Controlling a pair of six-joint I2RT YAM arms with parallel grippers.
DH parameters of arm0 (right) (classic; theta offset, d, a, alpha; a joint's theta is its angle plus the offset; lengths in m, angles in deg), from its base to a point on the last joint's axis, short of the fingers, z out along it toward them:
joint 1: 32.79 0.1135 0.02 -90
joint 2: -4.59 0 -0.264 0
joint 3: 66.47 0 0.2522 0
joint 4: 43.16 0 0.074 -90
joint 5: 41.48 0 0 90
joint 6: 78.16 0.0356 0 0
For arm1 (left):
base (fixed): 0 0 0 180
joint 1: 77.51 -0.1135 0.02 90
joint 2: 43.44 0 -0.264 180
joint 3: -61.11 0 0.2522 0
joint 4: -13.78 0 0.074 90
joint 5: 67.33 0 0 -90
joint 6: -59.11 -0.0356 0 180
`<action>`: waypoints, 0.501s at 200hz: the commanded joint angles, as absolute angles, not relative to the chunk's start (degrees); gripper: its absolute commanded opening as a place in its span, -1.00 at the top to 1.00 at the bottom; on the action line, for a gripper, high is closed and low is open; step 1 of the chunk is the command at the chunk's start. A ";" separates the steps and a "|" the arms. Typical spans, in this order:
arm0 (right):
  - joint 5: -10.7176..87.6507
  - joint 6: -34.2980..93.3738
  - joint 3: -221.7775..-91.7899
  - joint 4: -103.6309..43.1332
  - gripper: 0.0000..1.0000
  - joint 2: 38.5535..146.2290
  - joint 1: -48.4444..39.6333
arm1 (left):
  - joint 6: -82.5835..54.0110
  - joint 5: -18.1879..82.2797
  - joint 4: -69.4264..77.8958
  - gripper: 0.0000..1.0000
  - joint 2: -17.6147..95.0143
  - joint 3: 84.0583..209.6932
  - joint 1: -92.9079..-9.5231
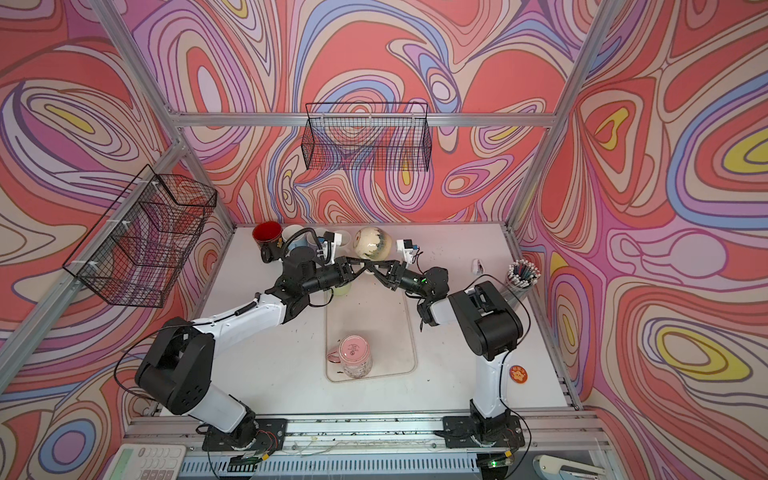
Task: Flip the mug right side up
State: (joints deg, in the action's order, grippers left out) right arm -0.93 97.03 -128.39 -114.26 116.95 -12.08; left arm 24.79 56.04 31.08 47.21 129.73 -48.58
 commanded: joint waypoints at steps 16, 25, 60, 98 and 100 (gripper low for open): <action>-0.18 97.22 -129.37 -114.75 1.00 118.09 -11.87 | 24.28 58.01 40.95 1.00 46.86 129.23 -48.21; -0.07 97.25 -129.49 -114.80 1.00 118.12 -11.91 | 24.38 57.84 41.08 1.00 47.04 128.71 -48.16; 0.09 97.44 -129.50 -114.75 1.00 117.99 -12.00 | 24.07 57.48 41.25 1.00 47.61 127.09 -48.28; 0.29 97.40 -128.51 -114.69 1.00 117.36 -12.66 | 22.08 56.20 37.10 0.58 47.27 126.67 -48.45; 0.27 97.43 -128.47 -114.60 1.00 117.29 -12.66 | 21.99 56.10 37.02 0.54 47.22 126.60 -48.36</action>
